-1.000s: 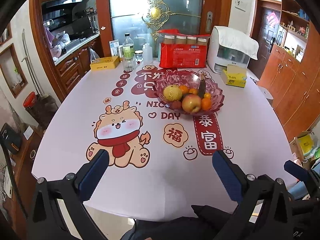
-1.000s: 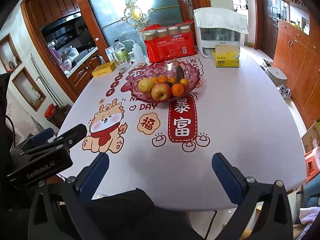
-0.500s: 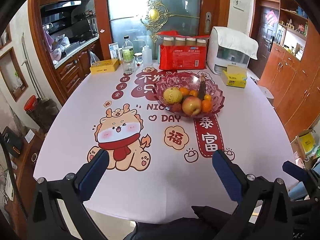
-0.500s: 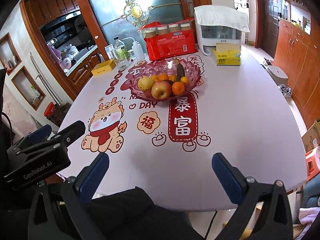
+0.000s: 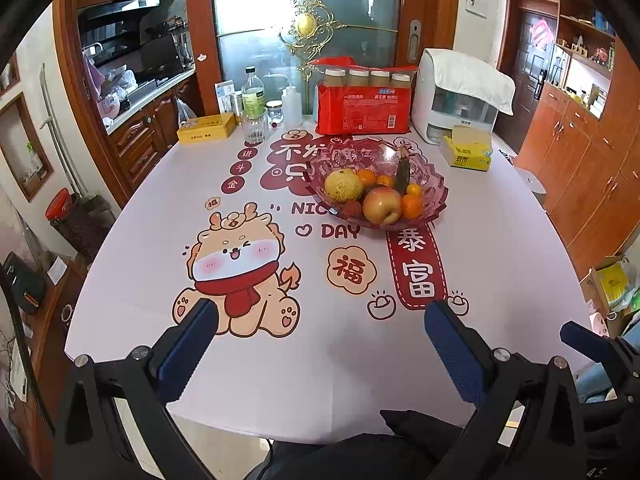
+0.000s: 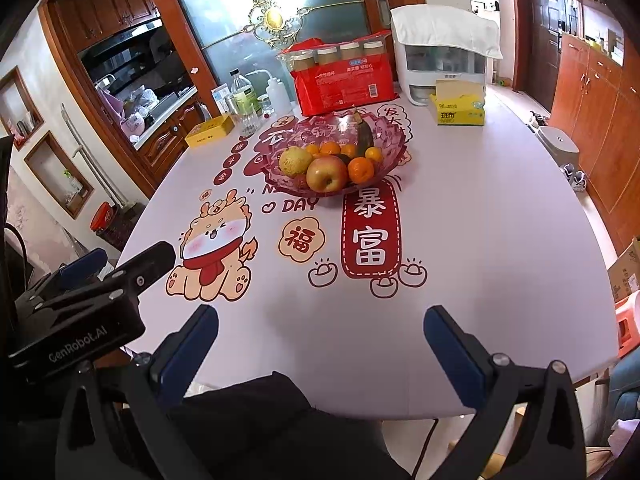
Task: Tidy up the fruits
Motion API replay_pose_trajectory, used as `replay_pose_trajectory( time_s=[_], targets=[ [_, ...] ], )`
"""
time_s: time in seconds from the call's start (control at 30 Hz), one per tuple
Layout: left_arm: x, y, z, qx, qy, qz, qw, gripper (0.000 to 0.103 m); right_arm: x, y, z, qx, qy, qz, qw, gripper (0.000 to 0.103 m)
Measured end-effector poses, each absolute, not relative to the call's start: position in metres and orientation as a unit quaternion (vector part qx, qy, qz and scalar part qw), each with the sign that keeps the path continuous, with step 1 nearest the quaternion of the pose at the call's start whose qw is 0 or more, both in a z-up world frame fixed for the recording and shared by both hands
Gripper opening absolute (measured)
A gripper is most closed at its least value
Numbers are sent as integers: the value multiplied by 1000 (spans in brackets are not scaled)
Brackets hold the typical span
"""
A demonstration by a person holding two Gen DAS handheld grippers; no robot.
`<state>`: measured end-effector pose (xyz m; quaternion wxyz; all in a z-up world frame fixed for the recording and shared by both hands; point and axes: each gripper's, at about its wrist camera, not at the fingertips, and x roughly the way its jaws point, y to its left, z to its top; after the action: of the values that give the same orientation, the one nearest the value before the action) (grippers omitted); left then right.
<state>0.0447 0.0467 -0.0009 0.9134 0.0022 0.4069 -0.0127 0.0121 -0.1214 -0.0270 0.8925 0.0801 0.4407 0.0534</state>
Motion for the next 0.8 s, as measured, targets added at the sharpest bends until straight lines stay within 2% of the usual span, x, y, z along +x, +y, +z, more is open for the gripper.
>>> replay_pose_trajectory(
  time_s=[0.8],
  targets=[
    [45, 49, -3, 6, 411, -15, 912, 102, 11, -119, -28, 82, 443, 56, 891, 103]
  ],
)
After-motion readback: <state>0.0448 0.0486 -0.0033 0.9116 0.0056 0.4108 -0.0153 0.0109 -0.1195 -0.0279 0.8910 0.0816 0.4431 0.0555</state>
